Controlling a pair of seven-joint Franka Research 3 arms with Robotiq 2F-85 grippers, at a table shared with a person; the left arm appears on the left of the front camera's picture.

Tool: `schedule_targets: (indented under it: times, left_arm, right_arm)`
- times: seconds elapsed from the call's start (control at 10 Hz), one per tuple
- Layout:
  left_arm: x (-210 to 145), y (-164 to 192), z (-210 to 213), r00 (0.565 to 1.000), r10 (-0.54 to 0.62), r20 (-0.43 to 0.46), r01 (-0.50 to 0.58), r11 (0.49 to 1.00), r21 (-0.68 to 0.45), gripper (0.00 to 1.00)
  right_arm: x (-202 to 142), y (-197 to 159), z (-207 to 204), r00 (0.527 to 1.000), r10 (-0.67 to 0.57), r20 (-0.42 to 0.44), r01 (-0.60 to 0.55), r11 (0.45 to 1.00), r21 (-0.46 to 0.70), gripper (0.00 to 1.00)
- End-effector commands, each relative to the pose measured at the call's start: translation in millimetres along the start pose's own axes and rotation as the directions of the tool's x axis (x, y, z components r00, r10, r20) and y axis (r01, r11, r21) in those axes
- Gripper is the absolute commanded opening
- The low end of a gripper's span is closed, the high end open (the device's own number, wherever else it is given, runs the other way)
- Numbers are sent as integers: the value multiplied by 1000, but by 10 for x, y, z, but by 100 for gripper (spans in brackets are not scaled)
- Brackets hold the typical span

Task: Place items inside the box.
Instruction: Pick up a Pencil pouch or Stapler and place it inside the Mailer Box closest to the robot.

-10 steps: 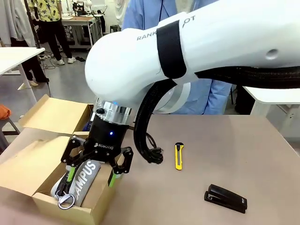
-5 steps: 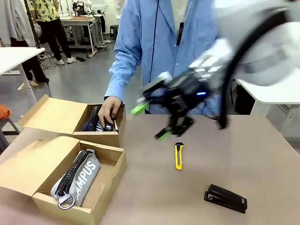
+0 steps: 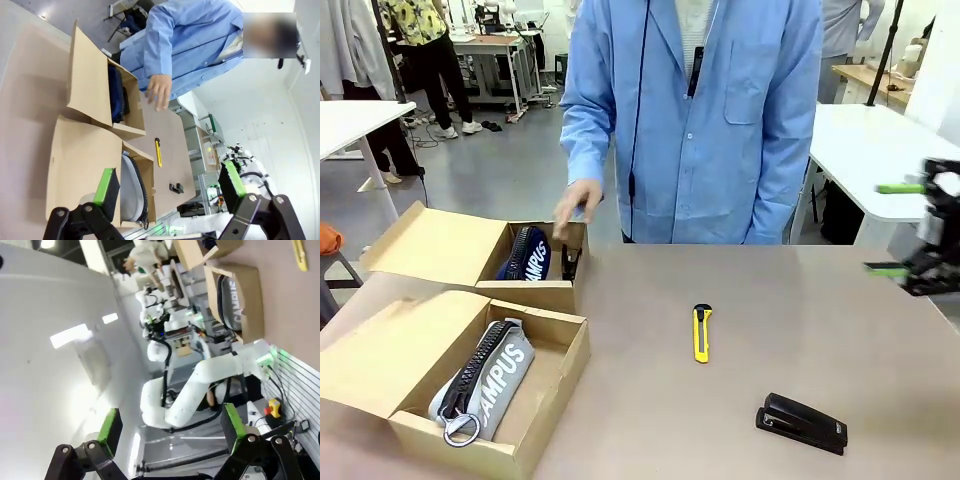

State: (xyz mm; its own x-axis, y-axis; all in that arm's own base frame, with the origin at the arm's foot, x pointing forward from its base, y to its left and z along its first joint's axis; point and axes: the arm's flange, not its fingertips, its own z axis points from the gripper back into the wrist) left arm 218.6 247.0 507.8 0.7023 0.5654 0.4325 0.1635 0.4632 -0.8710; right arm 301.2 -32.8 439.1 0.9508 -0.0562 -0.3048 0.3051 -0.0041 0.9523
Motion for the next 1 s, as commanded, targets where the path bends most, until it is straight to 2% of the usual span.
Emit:
schedule_targets:
  times: [0.0, 0.1, 0.2, 0.3, 0.9]
  left_arm:
    - [6, -19, -7, 1000, -15, 10, 15, 1000, -19, 100]
    - [6, -19, -7, 1000, -15, 10, 15, 1000, -19, 100]
    - [6, -19, -7, 1000, -15, 10, 15, 1000, -19, 100]
    - [6, -19, -7, 1000, -15, 10, 15, 1000, -19, 100]
    - [6, -19, -7, 1000, -15, 10, 15, 1000, -19, 100]
  right_arm:
    - [-526, -1072, -43, 980, 77, -184, -85, 996, -37, 100]
    - [-629, -1379, -75, 974, 26, -225, -59, 988, -144, 100]
    - [-652, -1590, -183, 975, -83, -205, 27, 964, -264, 100]
    - [-111, -682, 321, 989, 4, -146, -9, 999, -34, 100]
    - [-111, -682, 321, 989, 4, -146, -9, 999, -34, 100]
